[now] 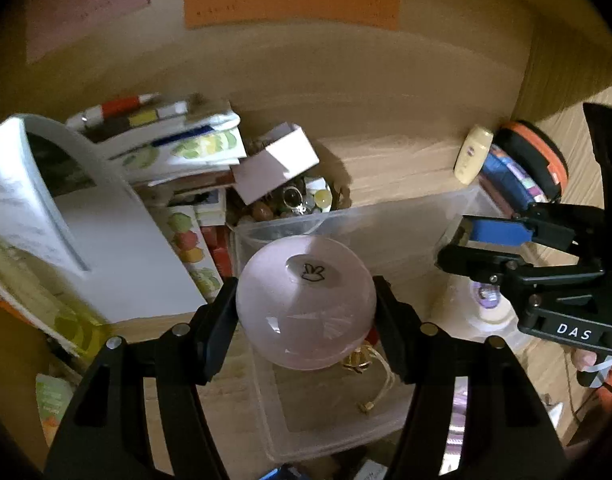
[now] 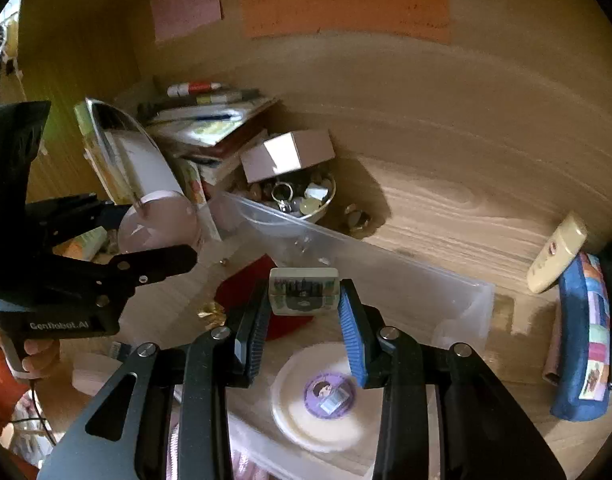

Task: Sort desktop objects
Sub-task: 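Carry pink container and small box with both grippers over the bin, then release pink container from left gripper while right drops small box into bin, then grasp white translucent roll with left gripper while right grasps gold pear ornament, then carry white roll and gold ornament with both grippers toward the bin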

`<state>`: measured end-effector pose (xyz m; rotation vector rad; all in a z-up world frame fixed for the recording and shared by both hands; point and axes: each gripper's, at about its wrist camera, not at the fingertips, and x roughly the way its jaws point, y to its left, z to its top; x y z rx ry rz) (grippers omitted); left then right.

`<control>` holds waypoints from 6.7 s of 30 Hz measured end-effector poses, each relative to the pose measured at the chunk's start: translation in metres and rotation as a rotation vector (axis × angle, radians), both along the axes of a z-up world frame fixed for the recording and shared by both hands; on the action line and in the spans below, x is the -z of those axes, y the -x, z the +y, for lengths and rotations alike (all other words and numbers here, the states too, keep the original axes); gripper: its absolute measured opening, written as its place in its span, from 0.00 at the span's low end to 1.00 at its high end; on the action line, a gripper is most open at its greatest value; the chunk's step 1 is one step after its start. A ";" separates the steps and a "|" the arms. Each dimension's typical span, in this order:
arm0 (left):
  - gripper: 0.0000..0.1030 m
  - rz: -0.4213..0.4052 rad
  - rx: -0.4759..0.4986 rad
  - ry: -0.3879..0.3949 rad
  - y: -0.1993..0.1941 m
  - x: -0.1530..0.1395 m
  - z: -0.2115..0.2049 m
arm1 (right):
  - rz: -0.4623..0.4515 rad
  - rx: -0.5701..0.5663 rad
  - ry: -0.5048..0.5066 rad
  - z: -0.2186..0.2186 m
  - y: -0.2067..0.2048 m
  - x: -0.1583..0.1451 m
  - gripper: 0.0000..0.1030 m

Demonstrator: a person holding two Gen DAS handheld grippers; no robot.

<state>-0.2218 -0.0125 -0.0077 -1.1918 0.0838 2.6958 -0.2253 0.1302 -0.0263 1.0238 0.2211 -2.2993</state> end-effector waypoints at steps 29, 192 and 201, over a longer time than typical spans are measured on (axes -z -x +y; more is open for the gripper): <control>0.61 -0.082 0.075 0.084 0.015 0.017 0.025 | 0.033 0.005 -0.143 -0.018 -0.006 0.016 0.34; 0.28 0.021 -0.060 -0.101 -0.032 0.008 0.011 | 0.171 0.181 0.117 0.072 -0.008 -0.007 0.18; 0.28 -0.010 -0.056 -0.060 -0.014 0.027 0.025 | 0.128 0.177 0.063 0.066 -0.001 0.015 0.18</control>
